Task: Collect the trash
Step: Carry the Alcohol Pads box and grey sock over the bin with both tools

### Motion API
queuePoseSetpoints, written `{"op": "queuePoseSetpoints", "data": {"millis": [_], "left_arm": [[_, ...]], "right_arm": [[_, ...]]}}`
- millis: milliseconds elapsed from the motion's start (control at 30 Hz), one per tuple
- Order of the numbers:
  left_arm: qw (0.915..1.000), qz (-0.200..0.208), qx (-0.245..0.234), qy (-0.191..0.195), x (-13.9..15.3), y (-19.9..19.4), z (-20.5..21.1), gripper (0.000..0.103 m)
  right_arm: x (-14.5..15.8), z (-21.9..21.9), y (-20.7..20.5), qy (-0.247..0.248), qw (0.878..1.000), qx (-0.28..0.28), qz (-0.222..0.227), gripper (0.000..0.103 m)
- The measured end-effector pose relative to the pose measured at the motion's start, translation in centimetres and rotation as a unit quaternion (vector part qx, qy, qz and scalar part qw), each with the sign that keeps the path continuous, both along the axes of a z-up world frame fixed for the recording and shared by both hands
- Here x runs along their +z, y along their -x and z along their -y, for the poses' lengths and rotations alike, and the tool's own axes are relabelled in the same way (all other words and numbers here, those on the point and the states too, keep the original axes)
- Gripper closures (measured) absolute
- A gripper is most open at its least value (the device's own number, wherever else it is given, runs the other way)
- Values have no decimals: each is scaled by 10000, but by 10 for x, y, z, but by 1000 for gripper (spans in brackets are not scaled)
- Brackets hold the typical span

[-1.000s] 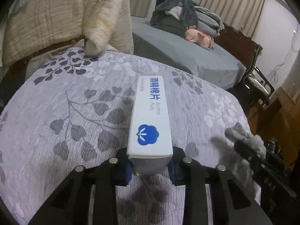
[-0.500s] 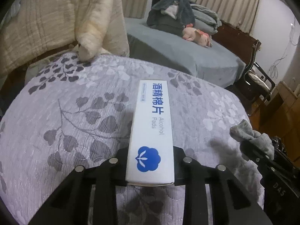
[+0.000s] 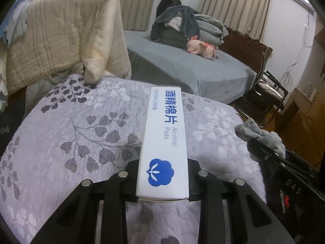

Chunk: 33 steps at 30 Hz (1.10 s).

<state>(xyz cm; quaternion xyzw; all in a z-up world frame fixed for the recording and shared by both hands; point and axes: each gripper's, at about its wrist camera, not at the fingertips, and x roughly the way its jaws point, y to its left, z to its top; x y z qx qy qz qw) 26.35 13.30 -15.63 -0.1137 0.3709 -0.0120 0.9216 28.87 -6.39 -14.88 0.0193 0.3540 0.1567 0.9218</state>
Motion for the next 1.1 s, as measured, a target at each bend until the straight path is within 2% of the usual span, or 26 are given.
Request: {"op": "queuePoseSetpoints", "data": {"millis": [300,600,1100], "left_arm": [[9999,71,-88,73,29,40,17,73],[9989,207,-419,53,51,80,50,73],[9920,507,-1158,-12,87,110,128,73]], "right_arm": [[33,23,49,-54,9998,11,176,61],[62,62,99,-104,9990,-124,418,61],[93,147,152,-98,9932,-783,851,61]]}}
